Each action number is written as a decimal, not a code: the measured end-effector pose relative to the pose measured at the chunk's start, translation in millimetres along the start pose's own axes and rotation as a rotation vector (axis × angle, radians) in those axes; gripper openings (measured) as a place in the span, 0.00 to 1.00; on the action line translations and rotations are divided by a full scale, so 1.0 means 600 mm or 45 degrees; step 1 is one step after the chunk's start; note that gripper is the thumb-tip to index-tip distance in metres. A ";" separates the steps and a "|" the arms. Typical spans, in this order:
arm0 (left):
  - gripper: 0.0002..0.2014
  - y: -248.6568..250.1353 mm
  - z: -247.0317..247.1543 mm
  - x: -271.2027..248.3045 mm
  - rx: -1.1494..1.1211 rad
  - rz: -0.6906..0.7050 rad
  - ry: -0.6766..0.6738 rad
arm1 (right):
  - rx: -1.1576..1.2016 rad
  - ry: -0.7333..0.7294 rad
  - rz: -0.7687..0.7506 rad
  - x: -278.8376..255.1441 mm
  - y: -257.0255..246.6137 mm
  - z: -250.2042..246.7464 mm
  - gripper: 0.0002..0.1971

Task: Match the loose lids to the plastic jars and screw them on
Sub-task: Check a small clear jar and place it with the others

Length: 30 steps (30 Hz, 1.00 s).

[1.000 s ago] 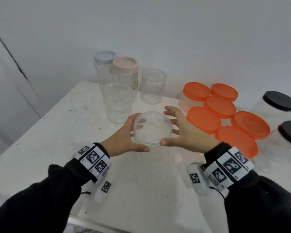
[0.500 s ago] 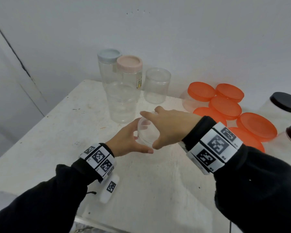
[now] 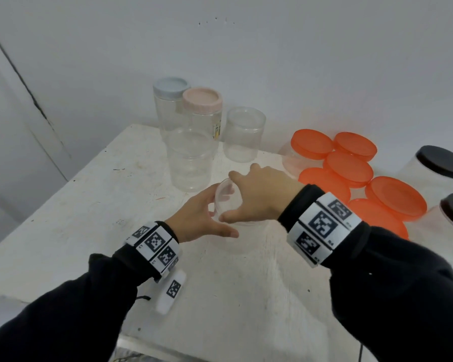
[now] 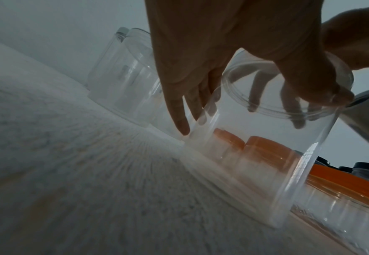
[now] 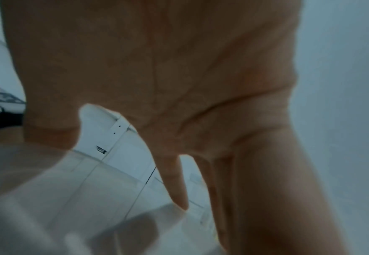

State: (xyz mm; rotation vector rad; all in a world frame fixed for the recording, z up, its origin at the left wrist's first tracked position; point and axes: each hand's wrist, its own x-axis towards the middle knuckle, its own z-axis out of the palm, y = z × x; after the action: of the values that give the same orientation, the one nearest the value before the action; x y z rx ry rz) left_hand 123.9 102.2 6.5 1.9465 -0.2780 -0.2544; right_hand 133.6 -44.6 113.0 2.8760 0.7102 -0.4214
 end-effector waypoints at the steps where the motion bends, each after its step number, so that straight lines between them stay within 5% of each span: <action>1: 0.54 0.001 0.000 -0.001 -0.008 0.004 -0.002 | -0.023 0.043 0.031 -0.002 -0.003 0.005 0.41; 9: 0.47 0.005 0.000 -0.002 0.019 0.004 0.020 | 0.106 -0.185 -0.281 -0.011 0.026 -0.005 0.45; 15: 0.51 0.001 0.000 0.001 0.018 0.002 0.000 | 0.013 0.106 -0.114 -0.005 0.017 0.015 0.43; 21: 0.46 0.003 0.000 0.001 0.012 0.019 0.011 | 0.187 -0.136 -0.344 -0.006 0.037 0.003 0.42; 30: 0.47 0.004 -0.004 -0.004 0.008 0.016 -0.045 | 0.021 0.119 -0.263 0.000 0.025 0.021 0.40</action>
State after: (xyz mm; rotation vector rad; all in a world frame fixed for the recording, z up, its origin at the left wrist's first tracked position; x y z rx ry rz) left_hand 122.4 103.9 9.8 1.9477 -0.3139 -0.2800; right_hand 137.7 -60.0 102.4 2.8634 1.0297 -0.3203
